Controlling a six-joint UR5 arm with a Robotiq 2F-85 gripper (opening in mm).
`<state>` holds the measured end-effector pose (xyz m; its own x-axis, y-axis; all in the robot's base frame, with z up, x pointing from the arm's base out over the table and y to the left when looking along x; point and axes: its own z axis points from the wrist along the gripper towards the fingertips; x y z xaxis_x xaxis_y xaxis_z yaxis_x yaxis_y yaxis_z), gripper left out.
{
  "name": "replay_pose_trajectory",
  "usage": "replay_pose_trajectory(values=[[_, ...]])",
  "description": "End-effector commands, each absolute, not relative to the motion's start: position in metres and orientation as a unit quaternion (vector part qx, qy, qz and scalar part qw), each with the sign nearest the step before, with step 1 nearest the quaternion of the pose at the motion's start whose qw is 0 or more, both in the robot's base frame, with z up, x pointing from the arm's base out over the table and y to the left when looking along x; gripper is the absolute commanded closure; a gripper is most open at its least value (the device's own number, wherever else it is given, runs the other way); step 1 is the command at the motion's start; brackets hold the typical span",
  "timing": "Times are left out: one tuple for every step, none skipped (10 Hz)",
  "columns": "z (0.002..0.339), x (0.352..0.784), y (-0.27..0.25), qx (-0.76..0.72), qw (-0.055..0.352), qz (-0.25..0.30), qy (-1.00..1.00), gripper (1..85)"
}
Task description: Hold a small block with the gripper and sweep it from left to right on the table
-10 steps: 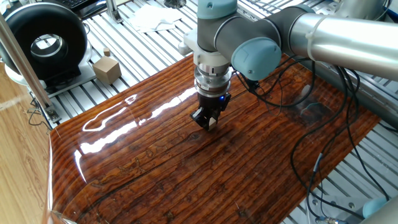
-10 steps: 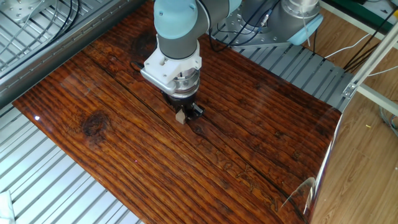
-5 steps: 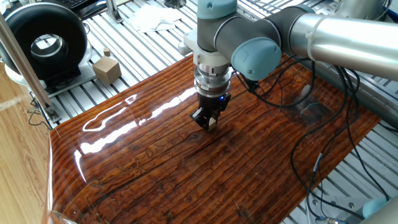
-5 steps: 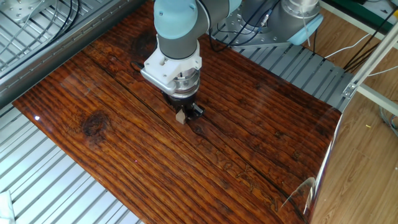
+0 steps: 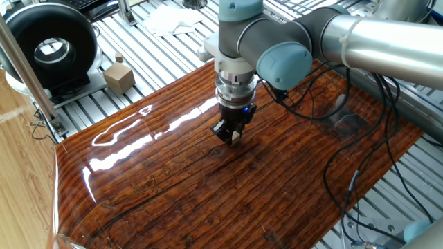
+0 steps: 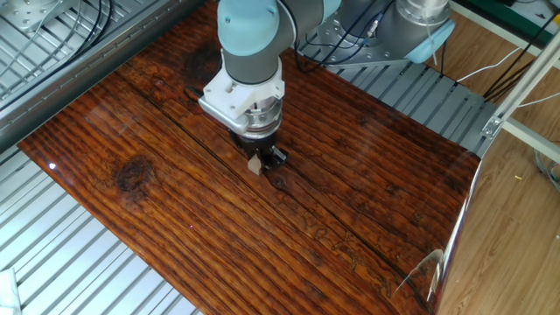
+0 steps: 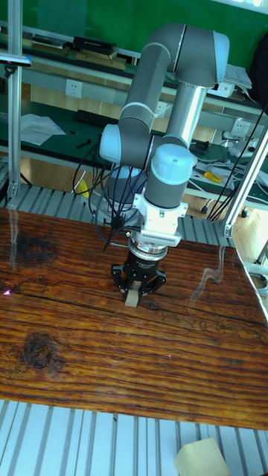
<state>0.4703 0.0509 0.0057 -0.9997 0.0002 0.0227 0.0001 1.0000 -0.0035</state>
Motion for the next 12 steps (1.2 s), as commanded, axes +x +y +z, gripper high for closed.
replay_pose_trajectory(values=[[0.0066, 0.4713, 0.0540, -0.006, 0.011, -0.004, -1.000, 84.7], [0.0066, 0.4713, 0.0541, -0.006, 0.011, -0.004, -1.000, 84.7], [0.0066, 0.4714, 0.0542, -0.006, 0.011, -0.004, -1.000, 84.7], [0.0066, 0.4714, 0.0542, -0.006, 0.011, -0.004, -1.000, 84.7], [0.0066, 0.4718, 0.0543, -0.007, 0.010, -0.004, -1.000, 84.7], [0.0066, 0.4718, 0.0544, -0.007, 0.010, -0.004, -1.000, 84.7], [0.0066, 0.4718, 0.0544, -0.007, 0.010, -0.004, -1.000, 84.7], [0.0067, 0.4715, 0.0550, -0.007, 0.011, -0.005, -1.000, 84.7], [0.0068, 0.4716, 0.0558, -0.008, 0.011, -0.006, -1.000, 84.7], [0.0069, 0.4717, 0.0564, -0.010, 0.011, -0.006, -1.000, 84.7], [0.0070, 0.4719, 0.0573, -0.011, 0.011, -0.006, -1.000, 84.7], [0.0071, 0.4717, 0.0587, -0.013, 0.012, -0.006, -1.000, 84.7]])
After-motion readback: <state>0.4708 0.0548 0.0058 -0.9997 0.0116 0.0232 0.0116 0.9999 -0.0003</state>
